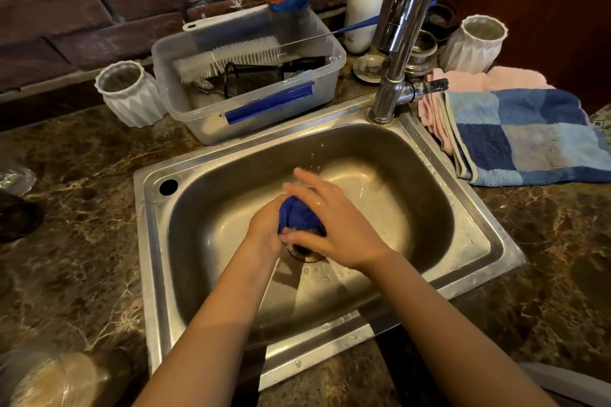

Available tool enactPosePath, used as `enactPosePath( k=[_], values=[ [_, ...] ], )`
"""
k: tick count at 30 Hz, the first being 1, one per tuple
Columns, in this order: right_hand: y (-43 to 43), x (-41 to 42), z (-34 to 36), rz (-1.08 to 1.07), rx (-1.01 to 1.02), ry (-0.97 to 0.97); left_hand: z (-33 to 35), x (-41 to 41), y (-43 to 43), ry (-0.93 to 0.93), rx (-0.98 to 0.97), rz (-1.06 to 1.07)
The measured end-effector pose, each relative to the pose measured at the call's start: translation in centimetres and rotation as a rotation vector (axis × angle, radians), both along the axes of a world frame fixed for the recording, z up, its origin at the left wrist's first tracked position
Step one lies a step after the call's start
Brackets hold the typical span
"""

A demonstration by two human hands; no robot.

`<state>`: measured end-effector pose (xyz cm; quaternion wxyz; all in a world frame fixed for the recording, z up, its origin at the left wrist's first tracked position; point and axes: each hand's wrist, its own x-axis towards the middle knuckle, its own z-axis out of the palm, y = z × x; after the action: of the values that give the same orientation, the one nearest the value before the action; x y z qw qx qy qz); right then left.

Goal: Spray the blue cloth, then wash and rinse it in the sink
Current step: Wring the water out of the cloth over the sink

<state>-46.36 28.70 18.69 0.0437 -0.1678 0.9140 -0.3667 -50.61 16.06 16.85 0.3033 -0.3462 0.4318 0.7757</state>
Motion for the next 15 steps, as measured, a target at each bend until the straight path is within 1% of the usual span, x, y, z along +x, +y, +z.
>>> enactPosePath(
  k=[1,4,6,8,9,11,13,15],
  values=[
    [-0.1,0.0,-0.3,0.049,0.062,0.086,0.3,-0.1,-0.2,-0.052,0.054,-0.031],
    [-0.6,-0.7,-0.7,0.116,0.156,0.233,0.2,-0.4,-1.3,-0.153,0.075,-0.201],
    [-0.9,-1.6,-1.0,0.158,0.234,0.294,0.0,-0.5,-1.9,-0.169,0.062,-0.313],
    [-1.0,-2.4,-1.3,0.135,0.275,0.347,0.4,-0.3,-1.7,-0.158,0.026,-0.349],
    [-1.1,-2.7,-1.4,0.097,0.281,0.372,0.6,-0.1,-1.4,-0.138,-0.012,-0.332],
    [-1.7,-2.8,-1.7,-0.015,0.271,0.368,0.8,0.3,-0.5,-0.062,-0.149,-0.196],
    [-2.4,-2.7,-1.8,-0.159,0.254,0.342,0.7,0.7,0.5,0.057,-0.321,-0.027],
    [-2.7,-2.5,-1.8,-0.264,0.246,0.276,0.6,0.9,1.4,0.175,-0.483,0.095]
  ],
)
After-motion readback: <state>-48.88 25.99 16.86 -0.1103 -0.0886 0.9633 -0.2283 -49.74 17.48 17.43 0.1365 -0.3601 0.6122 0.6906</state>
